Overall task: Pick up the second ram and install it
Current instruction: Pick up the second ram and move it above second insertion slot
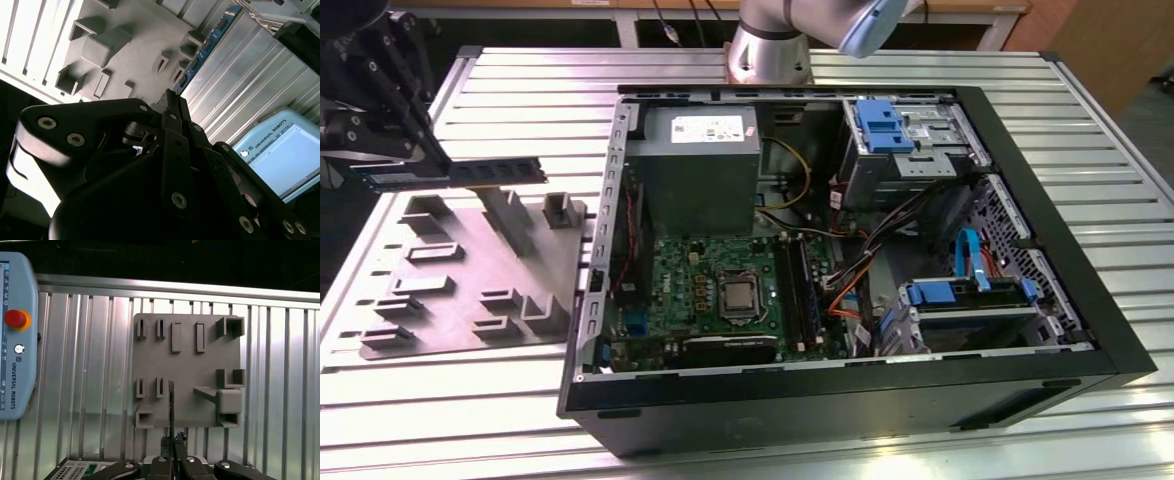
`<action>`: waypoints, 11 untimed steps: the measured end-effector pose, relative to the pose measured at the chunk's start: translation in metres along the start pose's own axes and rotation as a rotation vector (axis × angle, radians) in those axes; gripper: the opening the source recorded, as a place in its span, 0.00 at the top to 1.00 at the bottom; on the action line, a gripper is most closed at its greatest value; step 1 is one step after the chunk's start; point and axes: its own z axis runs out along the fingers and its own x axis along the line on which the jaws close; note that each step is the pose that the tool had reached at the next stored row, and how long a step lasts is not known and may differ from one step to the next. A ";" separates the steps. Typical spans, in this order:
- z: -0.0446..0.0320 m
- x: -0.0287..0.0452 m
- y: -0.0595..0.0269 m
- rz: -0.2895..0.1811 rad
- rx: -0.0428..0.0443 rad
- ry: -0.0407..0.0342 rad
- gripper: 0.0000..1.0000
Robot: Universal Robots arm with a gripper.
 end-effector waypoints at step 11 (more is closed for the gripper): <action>0.0001 0.0007 -0.0191 0.004 0.0002 -0.0002 0.87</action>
